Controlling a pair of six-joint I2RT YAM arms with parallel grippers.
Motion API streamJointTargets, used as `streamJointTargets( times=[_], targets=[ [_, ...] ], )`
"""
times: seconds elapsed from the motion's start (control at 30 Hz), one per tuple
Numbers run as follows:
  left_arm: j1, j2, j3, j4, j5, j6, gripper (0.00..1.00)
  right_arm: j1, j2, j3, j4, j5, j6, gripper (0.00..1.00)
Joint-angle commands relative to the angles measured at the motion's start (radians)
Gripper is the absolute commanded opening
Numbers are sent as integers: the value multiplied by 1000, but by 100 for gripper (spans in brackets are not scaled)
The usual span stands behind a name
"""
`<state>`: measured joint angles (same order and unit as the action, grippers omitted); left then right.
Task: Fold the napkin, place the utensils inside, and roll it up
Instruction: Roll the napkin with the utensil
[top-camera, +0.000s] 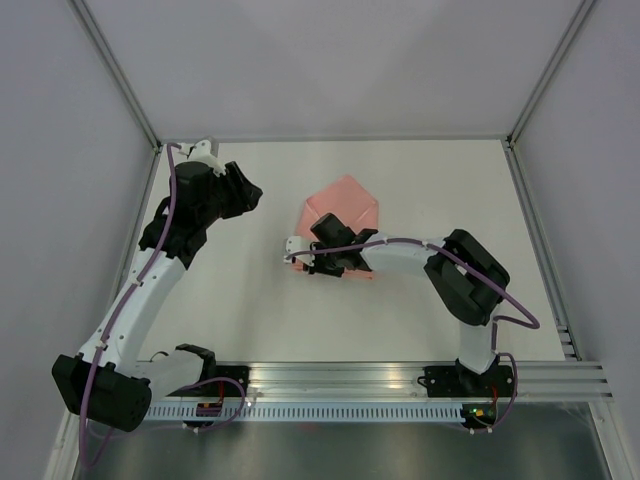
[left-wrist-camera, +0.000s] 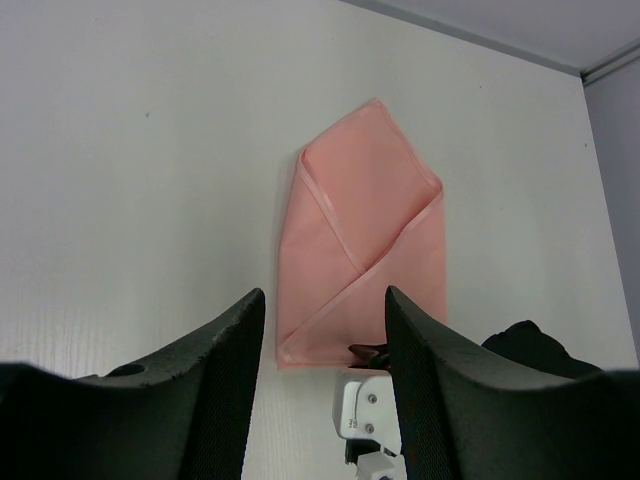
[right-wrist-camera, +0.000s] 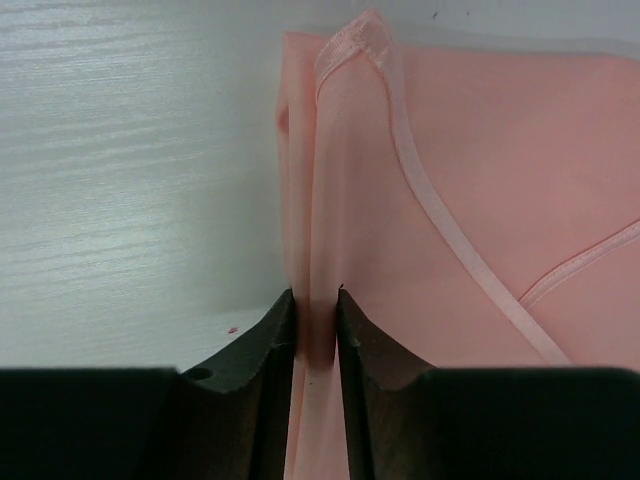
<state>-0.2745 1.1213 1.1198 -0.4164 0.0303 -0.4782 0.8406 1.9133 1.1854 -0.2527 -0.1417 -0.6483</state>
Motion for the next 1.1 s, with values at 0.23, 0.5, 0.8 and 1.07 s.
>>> streamJointTargets(
  times=[0.23, 0.5, 0.8, 1.07],
  targets=[
    [-9, -29, -67, 74, -26, 0, 53, -27, 89, 64, -177, -93, -34, 14],
    [-120, -66, -179, 172, -164, -23, 48, -112, 135, 161, -397, -280, -89, 10],
    [-330, -74, -337, 293, -346, -54, 40, -205, 210, 264, -634, -469, -169, 9],
    [-474, -95, -488, 453, -363, 61, 41, -259, 262, 312, -718, -504, -214, 8]
  ],
)
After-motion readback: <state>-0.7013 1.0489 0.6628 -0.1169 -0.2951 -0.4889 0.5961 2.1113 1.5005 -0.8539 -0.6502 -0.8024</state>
